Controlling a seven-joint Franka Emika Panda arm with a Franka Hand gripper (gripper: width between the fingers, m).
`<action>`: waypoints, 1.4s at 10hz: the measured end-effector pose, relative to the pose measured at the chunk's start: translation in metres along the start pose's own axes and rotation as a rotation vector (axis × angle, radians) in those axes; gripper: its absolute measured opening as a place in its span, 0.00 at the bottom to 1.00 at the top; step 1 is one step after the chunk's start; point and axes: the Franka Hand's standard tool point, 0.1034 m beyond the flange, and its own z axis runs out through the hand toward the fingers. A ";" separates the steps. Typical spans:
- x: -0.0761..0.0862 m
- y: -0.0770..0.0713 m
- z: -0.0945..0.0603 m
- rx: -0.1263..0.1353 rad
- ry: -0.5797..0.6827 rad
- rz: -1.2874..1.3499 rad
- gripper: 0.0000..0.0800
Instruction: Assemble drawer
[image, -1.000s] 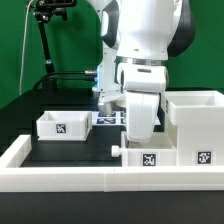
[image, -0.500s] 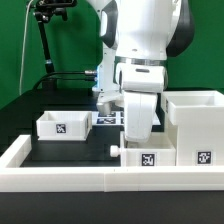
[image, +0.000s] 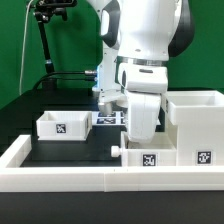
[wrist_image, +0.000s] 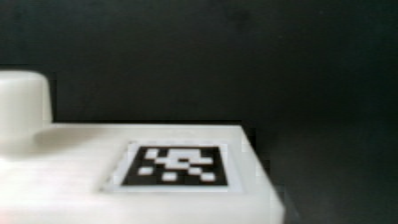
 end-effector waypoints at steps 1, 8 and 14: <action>-0.002 0.000 0.000 0.002 -0.002 0.008 0.06; 0.000 -0.004 0.001 0.011 -0.025 -0.074 0.06; 0.003 -0.006 0.003 0.022 -0.028 0.098 0.06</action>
Offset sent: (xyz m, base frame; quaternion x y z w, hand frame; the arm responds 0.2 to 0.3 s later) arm 0.0000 0.0000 0.0000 0.0000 0.0000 0.0000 1.0000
